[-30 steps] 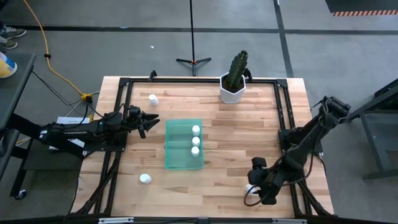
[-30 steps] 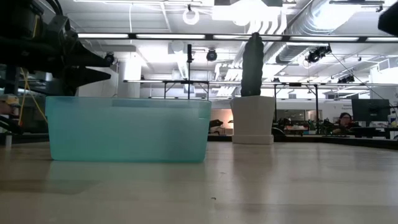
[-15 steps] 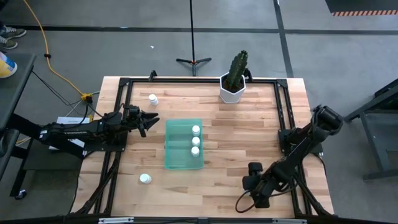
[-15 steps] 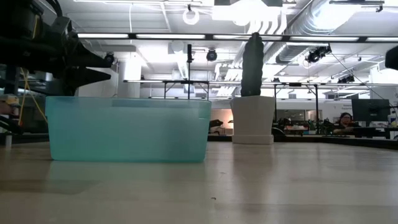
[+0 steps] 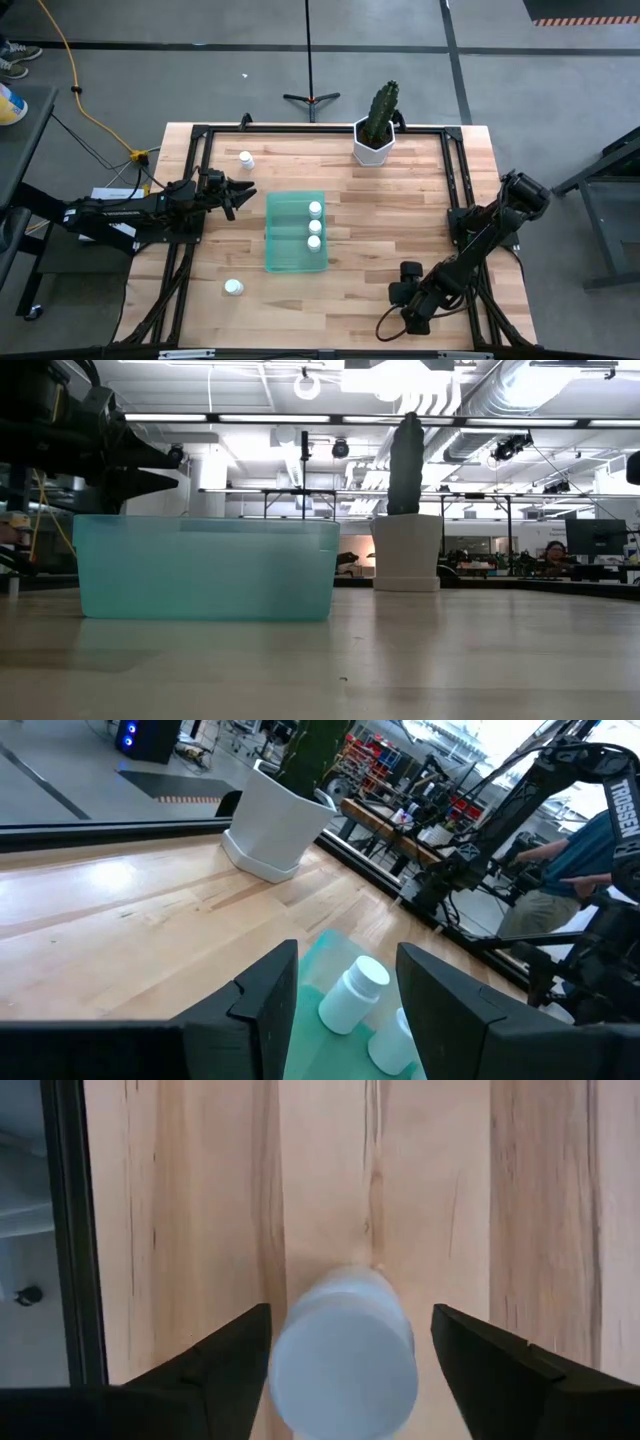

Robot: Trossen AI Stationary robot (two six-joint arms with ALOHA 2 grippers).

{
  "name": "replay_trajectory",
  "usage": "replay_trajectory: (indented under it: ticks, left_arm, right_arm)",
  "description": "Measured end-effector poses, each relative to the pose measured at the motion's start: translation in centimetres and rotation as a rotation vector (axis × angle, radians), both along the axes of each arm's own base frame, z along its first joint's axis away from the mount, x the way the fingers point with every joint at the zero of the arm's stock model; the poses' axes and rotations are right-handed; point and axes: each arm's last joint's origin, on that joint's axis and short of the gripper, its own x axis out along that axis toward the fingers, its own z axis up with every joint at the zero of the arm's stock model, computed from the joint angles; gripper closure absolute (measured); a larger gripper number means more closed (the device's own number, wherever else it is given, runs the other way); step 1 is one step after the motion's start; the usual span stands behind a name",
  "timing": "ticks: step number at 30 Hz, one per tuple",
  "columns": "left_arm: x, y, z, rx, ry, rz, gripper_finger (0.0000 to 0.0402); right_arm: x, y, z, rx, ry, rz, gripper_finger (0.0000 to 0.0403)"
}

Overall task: Pick and place pill bottles into a basket
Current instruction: Put the pill bottle into the blue bin

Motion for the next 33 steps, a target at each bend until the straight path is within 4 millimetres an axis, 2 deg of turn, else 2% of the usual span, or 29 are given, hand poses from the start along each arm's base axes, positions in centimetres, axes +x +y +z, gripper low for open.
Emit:
replay_trajectory:
  ticks: [7, 14, 17, 21, 25, 29, 33]
  left_arm:
    - [0.0, 0.0, 0.0, 0.000, 0.000, 0.000, 0.0197]
    - [0.0, 0.0, 0.0, 0.000, 0.000, 0.000, 0.0197]
    - [0.0, 0.0, 0.0, 0.000, 0.000, -0.001, 0.0197]
    - [0.0, 0.0, 0.0, 0.000, 0.000, -0.001, 0.0197]
    - [0.0, 0.0, 0.0, -0.011, -0.009, -0.007, 0.0197]
    - [0.0, 0.0, 0.2, -0.040, -0.034, -0.005, 0.0197]
    - [0.1, -0.1, 0.4, -0.039, -0.053, -0.039, 0.0197]
  right_arm:
    - [0.0, 0.0, 0.0, 0.001, -0.002, -0.001, 0.0235]
    - [0.4, -0.4, 0.2, 0.021, 0.004, -0.072, 0.0239]
    - [0.8, -1.2, 1.0, 0.012, -0.045, -0.098, 0.0239]
    - [1.7, -3.0, 2.9, -0.035, -0.166, -0.142, 0.0239]
    - [2.8, -5.9, 5.4, -0.098, -0.335, -0.235, 0.0239]
    - [4.9, -8.9, 8.5, -0.081, -0.567, -0.311, 0.0239]
    - [7.6, -11.6, 11.2, 0.007, -0.816, -0.348, 0.0239]
